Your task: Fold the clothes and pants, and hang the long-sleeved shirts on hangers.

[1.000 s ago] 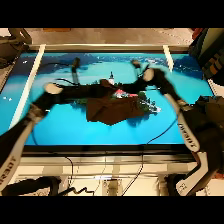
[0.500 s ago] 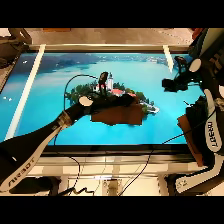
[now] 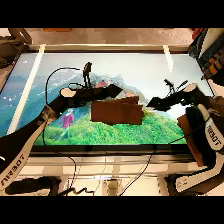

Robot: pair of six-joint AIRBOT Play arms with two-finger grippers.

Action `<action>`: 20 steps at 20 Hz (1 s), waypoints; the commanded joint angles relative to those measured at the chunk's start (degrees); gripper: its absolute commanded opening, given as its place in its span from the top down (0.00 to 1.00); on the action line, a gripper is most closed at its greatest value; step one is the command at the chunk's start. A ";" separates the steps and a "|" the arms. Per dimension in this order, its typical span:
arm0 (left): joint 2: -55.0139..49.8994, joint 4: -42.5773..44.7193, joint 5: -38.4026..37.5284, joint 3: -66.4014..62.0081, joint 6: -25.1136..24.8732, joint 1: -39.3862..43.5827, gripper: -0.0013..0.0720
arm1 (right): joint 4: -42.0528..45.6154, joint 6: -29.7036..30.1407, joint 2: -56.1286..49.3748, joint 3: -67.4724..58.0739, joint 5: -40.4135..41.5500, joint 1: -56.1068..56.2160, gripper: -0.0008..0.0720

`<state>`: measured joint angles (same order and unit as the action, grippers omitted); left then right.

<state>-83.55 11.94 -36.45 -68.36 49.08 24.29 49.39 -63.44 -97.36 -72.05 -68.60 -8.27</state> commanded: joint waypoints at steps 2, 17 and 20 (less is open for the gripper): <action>0.15 0.02 -2.73 -0.02 -0.02 -1.16 0.02 | -2.71 1.22 -2.80 4.42 10.25 7.96 0.02; 5.46 28.13 -9.68 -0.04 0.02 -11.02 0.32 | -2.36 1.92 2.67 -6.19 11.80 15.72 0.97; 12.24 33.14 -13.00 -0.04 0.00 -18.51 0.32 | -0.55 -2.56 10.10 -12.39 8.07 10.12 0.97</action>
<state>-76.23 37.45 -46.28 -68.36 49.06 11.60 47.62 -62.48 -92.73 -79.24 -55.96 5.74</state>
